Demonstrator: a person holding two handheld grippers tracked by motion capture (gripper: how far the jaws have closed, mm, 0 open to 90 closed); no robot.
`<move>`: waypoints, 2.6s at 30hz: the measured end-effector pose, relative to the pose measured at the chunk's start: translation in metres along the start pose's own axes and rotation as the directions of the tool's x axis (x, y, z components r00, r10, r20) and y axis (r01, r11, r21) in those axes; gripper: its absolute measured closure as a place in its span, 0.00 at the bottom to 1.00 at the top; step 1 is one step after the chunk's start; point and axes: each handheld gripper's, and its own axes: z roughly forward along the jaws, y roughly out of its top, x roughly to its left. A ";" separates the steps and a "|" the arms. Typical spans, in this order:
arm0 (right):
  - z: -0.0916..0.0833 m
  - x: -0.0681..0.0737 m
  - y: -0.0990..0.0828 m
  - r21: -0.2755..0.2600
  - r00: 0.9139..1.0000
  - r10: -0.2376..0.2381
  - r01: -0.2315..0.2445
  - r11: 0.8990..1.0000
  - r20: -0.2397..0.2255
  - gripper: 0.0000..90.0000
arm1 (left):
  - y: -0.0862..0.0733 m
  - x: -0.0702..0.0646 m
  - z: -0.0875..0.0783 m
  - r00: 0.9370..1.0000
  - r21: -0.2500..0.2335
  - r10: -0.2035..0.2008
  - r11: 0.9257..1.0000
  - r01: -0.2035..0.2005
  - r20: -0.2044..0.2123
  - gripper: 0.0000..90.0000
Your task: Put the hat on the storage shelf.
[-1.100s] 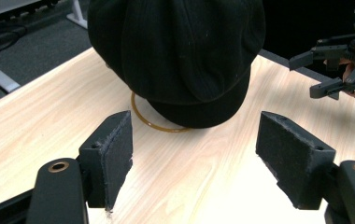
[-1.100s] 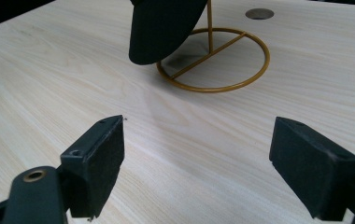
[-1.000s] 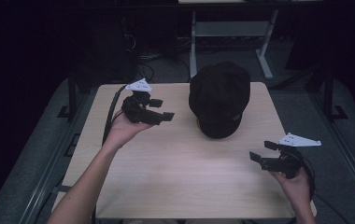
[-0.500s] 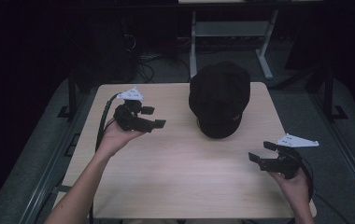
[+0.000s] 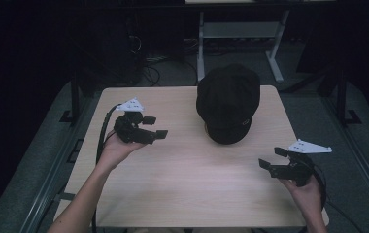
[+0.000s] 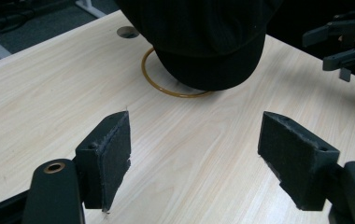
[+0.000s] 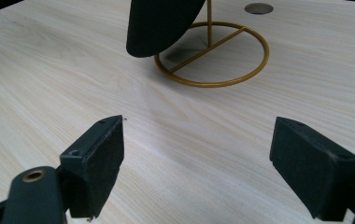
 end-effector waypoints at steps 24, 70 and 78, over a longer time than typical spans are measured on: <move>0.002 0.001 -0.001 0.014 1.000 -0.013 0.013 1.000 0.002 0.19 | -0.039 0.004 -0.005 0.999 -0.008 -0.043 0.999 0.043 -0.019 0.28; 0.006 0.005 -0.003 0.043 1.000 -0.027 0.026 0.999 0.009 0.19 | -0.102 0.013 -0.020 0.992 0.011 -0.089 0.996 0.090 -0.088 0.27; 0.009 0.009 -0.003 0.053 0.999 -0.045 0.045 0.998 0.002 0.19 | -0.119 0.009 -0.018 0.989 -0.034 -0.128 0.991 0.126 -0.070 0.26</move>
